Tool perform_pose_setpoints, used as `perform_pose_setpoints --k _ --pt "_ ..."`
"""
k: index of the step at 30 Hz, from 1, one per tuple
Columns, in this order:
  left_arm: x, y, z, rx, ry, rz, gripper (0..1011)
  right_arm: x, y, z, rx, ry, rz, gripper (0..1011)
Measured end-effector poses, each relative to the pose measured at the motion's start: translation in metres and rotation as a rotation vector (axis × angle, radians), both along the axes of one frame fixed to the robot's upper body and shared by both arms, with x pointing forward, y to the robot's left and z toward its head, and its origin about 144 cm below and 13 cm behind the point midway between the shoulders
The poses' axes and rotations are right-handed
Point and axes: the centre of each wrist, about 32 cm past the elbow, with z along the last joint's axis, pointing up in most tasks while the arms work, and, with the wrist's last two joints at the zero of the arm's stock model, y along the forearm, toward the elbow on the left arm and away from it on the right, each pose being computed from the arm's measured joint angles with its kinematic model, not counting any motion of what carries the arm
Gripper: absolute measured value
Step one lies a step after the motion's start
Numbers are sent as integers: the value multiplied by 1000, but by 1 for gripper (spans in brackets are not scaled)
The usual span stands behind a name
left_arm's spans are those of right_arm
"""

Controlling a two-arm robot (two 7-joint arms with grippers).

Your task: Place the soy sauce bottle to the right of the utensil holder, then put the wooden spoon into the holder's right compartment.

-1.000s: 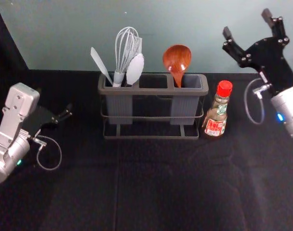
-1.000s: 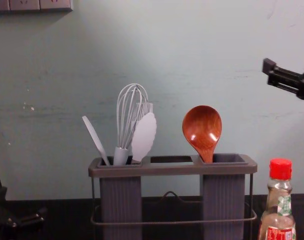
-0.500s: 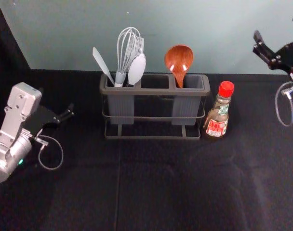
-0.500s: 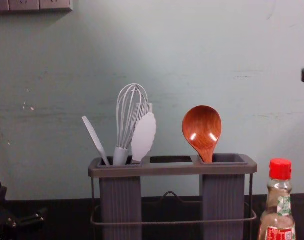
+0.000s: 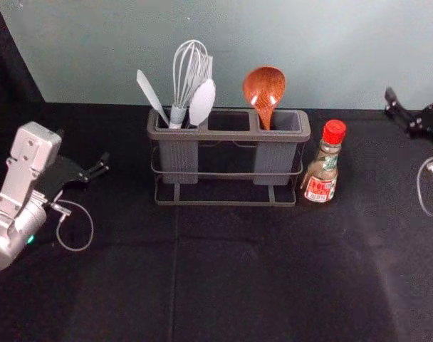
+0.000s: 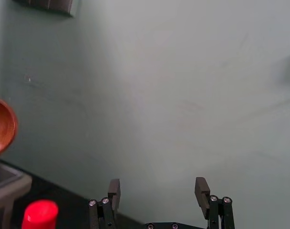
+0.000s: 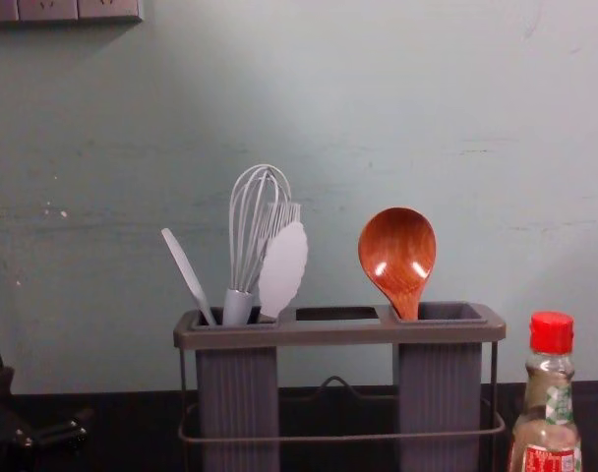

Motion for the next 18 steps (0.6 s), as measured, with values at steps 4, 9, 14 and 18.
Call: perform_pose_setpoints --k 4,9,14,18 --pt "0 0 0 0 0 0 1011 -1 -1 -10 3 42 -6 1002" --pt "0 0 0 0 0 0 1011 -2 -1 -19 9 76 -12 1003" --pt "0 0 0 0 0 0 1011 -4 1 -30 17 105 -17 1002" --pt "0 0 0 0 0 0 1011 -5 1 -37 24 121 -19 1002"
